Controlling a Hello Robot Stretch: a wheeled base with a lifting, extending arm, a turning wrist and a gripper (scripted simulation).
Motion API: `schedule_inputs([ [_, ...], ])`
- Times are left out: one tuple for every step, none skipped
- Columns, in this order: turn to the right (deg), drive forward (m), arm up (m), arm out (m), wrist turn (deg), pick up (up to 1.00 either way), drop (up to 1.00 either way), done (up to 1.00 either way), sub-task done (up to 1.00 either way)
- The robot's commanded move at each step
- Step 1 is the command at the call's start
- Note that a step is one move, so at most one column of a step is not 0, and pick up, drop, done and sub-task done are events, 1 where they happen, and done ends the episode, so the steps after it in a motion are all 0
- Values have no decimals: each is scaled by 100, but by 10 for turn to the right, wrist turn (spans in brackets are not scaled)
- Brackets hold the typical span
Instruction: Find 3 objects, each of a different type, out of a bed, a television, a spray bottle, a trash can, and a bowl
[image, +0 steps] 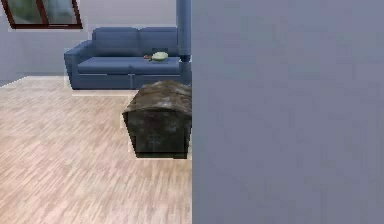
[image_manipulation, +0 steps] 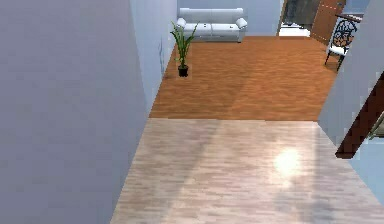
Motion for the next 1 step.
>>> schedule_inputs([
  [0, 0, 0, 0, 0, 0, 0, 100, 0],
])
